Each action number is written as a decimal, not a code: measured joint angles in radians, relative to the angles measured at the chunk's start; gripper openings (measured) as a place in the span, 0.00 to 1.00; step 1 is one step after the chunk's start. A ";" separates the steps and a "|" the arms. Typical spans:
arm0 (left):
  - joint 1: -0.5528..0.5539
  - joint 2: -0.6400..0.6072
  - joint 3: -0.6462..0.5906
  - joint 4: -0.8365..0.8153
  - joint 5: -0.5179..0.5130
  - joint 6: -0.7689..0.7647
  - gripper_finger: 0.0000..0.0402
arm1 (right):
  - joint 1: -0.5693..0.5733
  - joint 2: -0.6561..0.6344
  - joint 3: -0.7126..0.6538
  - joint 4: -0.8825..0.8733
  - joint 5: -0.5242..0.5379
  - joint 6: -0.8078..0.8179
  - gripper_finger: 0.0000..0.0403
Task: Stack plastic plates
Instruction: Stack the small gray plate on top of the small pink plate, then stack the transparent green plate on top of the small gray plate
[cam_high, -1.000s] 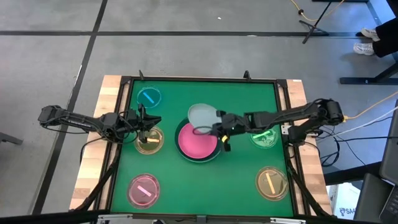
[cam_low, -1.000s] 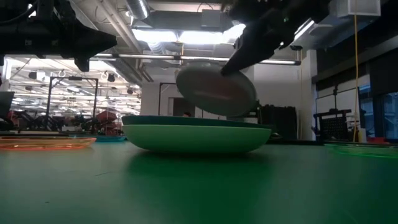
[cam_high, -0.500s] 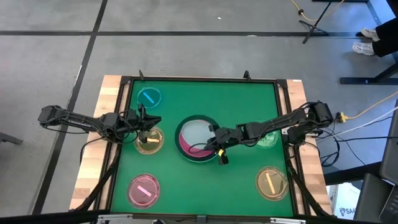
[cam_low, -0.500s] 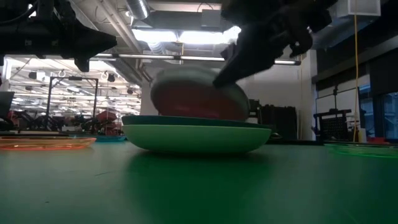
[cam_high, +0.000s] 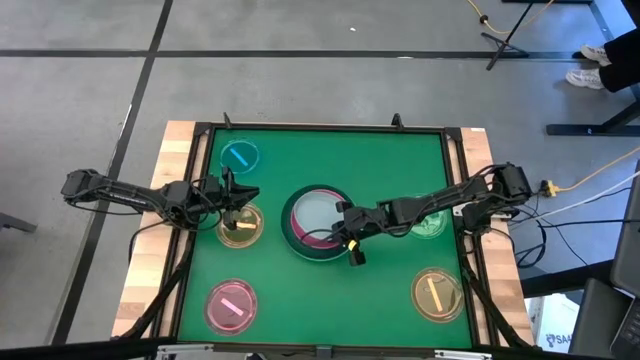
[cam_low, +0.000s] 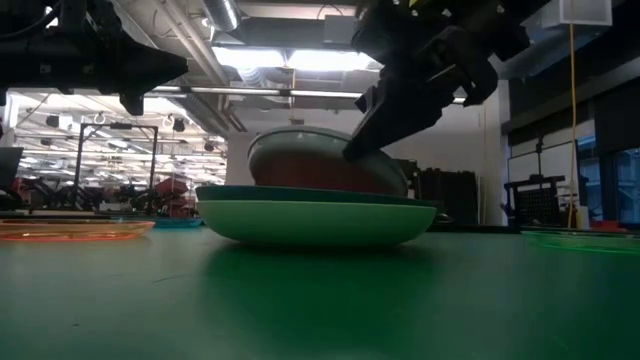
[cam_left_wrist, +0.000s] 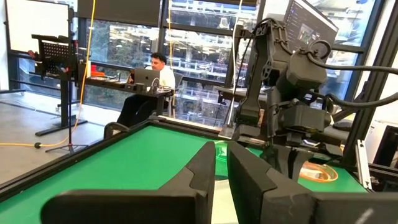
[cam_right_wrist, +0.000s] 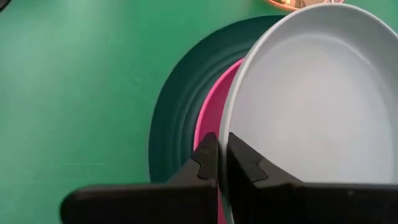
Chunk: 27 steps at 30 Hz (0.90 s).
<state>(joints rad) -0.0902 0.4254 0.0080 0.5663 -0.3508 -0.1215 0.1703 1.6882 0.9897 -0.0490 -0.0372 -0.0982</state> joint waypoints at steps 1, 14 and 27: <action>0.000 0.000 0.000 0.000 0.000 0.000 0.09 | 0.000 0.001 0.000 0.000 0.000 0.001 0.02; 0.000 0.000 0.000 0.004 0.000 0.000 0.09 | 0.000 -0.010 0.000 -0.016 0.029 0.037 0.38; 0.000 0.000 0.000 0.000 0.038 0.000 0.09 | 0.000 -0.280 -0.012 -0.294 0.046 0.092 0.42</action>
<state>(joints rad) -0.0902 0.4252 0.0082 0.5668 -0.3130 -0.1211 0.1699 1.4086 0.9774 -0.3433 0.0088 -0.0058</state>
